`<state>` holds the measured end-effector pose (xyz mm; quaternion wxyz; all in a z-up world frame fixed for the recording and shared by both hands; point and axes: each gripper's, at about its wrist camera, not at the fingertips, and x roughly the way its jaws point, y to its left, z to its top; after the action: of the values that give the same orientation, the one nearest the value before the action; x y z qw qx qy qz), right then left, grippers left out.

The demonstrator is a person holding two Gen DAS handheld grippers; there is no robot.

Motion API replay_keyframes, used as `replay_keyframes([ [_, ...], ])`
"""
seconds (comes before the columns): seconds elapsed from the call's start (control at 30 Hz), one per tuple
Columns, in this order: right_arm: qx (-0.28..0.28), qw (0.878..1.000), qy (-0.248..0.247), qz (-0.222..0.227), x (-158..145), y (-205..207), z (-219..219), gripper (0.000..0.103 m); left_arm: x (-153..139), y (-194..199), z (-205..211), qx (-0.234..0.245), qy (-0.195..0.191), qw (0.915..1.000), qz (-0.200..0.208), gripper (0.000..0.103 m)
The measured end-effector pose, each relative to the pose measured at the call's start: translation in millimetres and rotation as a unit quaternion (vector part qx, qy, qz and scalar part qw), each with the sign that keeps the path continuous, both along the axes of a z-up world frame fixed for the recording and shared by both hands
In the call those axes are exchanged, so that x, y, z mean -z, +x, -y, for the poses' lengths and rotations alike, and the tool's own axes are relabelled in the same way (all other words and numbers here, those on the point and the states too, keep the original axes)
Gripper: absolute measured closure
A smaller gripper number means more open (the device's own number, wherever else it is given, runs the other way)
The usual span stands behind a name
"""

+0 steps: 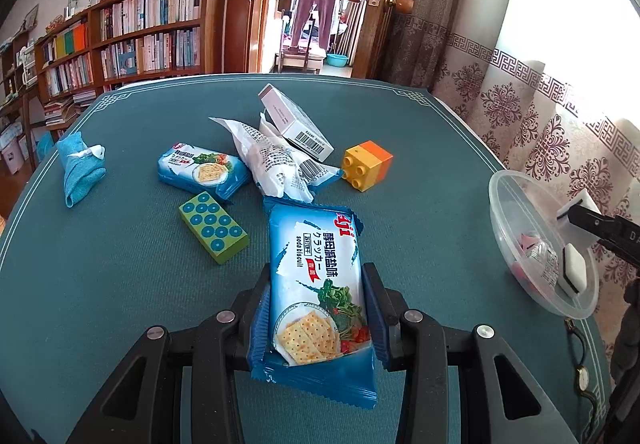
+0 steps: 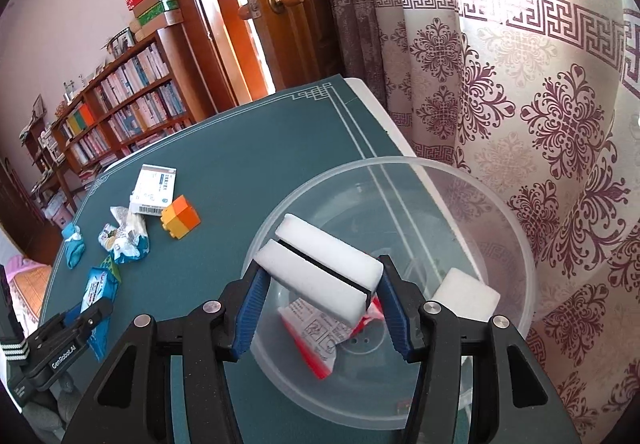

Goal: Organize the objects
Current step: 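Carry the sponge into the clear bowl and open the right tool, then carry the blue cracker pack into the bowl and open the left tool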

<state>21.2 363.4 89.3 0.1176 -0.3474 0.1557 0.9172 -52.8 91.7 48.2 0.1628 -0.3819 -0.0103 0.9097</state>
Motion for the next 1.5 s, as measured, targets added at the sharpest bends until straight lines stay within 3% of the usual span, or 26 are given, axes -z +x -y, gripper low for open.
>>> replay_keyframes([
  [0.4, 0.047, 0.999, -0.026, 0.005, 9.5, -7.8, -57.5, 0.047, -10.3, 9.5, -33.5, 0.032, -0.017, 0.9993, -0.014, 0.059],
  [0.6, 0.062, 0.997, -0.054, 0.006, 14.1, -6.2, -76.2, 0.038, -9.3, 12.9, -49.3, 0.047, -0.024, 0.9985, -0.012, 0.059],
  [0.9, 0.05, 0.997, -0.057, -0.009, 13.2, 9.6, -74.0, 0.036, -10.8, 15.0, -78.3, 0.071, -0.031, 0.9969, -0.01, 0.059],
  [1.3, 0.028, 0.999, 0.002, -0.038, 2.9, 35.3, -53.5, 0.036, -16.5, 8.7, -136.2, 0.124, -0.025, 0.9919, 0.001, 0.059],
  [1.5, 0.02, 0.999, 0.001, -0.038, 8.7, 38.7, -53.9, 0.036, -18.1, 4.9, -166.3, 0.151, -0.039, 0.9878, -0.009, 0.059],
])
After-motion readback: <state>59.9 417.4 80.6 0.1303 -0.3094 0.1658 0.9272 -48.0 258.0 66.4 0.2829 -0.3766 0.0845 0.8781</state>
